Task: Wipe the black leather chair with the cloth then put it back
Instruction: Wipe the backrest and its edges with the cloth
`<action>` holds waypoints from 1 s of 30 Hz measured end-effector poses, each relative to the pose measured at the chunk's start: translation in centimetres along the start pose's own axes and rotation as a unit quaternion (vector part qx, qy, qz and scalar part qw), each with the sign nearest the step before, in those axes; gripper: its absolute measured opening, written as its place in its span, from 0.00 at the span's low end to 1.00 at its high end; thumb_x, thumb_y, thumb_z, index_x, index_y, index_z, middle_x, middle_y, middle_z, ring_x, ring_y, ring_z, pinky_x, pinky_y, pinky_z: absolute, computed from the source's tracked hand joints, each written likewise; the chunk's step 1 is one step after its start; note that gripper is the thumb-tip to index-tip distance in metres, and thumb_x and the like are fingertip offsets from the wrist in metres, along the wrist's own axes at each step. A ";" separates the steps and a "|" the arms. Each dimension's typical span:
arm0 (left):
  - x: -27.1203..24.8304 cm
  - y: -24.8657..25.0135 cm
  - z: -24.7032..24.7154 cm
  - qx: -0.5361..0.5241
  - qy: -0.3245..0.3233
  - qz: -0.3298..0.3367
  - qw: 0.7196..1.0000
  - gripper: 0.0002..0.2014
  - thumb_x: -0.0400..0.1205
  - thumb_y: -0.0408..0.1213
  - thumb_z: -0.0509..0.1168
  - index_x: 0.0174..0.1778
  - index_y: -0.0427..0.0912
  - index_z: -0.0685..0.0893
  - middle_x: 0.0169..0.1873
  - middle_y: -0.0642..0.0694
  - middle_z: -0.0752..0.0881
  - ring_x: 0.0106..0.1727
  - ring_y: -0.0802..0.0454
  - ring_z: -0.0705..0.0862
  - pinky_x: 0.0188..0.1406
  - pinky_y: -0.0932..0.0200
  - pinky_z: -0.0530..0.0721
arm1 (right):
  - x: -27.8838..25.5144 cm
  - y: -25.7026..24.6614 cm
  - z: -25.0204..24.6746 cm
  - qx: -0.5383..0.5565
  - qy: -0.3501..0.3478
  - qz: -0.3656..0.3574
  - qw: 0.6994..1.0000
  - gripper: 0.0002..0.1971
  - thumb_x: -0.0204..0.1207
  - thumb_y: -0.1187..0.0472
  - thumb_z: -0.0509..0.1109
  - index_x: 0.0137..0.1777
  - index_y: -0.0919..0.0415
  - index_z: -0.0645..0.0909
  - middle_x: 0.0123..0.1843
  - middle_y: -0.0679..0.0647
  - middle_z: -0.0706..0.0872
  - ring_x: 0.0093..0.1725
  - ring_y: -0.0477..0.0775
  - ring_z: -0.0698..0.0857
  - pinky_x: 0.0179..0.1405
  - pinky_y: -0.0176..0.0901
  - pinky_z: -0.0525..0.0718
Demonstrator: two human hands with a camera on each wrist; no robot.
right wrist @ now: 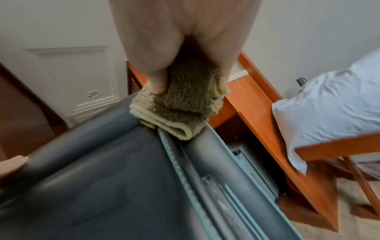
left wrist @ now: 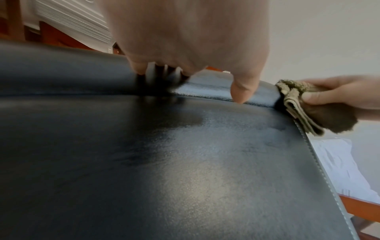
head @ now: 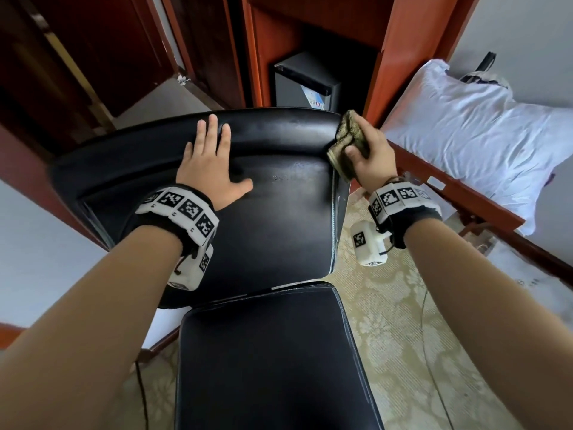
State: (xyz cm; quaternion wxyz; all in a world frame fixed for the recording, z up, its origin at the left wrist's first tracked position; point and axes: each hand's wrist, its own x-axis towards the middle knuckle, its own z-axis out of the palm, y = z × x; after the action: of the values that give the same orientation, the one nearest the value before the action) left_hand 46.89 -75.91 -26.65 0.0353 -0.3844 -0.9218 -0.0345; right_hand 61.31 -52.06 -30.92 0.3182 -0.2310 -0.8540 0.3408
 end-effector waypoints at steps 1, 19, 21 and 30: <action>0.0 0.1 -0.1 0.000 -0.003 -0.002 1.000 0.48 0.77 0.57 0.64 0.82 0.40 0.42 0.82 0.41 0.37 0.82 0.45 0.36 0.80 0.44 0.46 | -0.5 0.4 0.0 0.011 0.001 0.019 1.000 0.29 0.76 0.67 0.66 0.78 0.57 0.66 0.70 0.61 0.76 0.70 0.56 0.74 0.67 0.25 0.60; -0.2 0.5 -0.4 0.003 -0.019 -0.015 1.000 0.49 0.77 0.57 0.64 0.82 0.40 0.41 0.82 0.42 0.36 0.82 0.46 0.36 0.80 0.44 0.49 | -0.5 0.2 0.5 -0.016 -0.005 -0.009 1.000 0.32 0.75 0.65 0.68 0.79 0.54 0.63 0.77 0.61 0.67 0.75 0.61 0.68 0.73 0.38 0.57; -0.2 0.5 -0.5 0.000 -0.023 -0.018 1.000 0.49 0.77 0.56 0.64 0.82 0.40 0.41 0.82 0.42 0.36 0.82 0.46 0.36 0.80 0.44 0.49 | -1.5 1.1 1.2 -0.028 0.012 -0.024 0.999 0.32 0.75 0.66 0.69 0.78 0.54 0.64 0.78 0.61 0.66 0.74 0.64 0.68 0.74 0.44 0.59; -0.2 0.7 -0.1 0.004 -0.022 -0.022 1.000 0.49 0.77 0.56 0.65 0.82 0.40 0.40 0.81 0.42 0.34 0.82 0.45 0.35 0.80 0.44 0.48 | -7.7 4.1 1.1 -0.073 -0.106 0.006 0.992 0.30 0.75 0.69 0.70 0.76 0.59 0.67 0.74 0.65 0.71 0.71 0.67 0.71 0.75 0.49 0.63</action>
State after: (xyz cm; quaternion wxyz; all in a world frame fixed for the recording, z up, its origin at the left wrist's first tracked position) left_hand 47.56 -75.54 -26.50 0.0160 -0.3646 -0.9307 -0.0228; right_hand 66.60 -54.50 -37.50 0.2062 -0.2213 -0.9042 0.3016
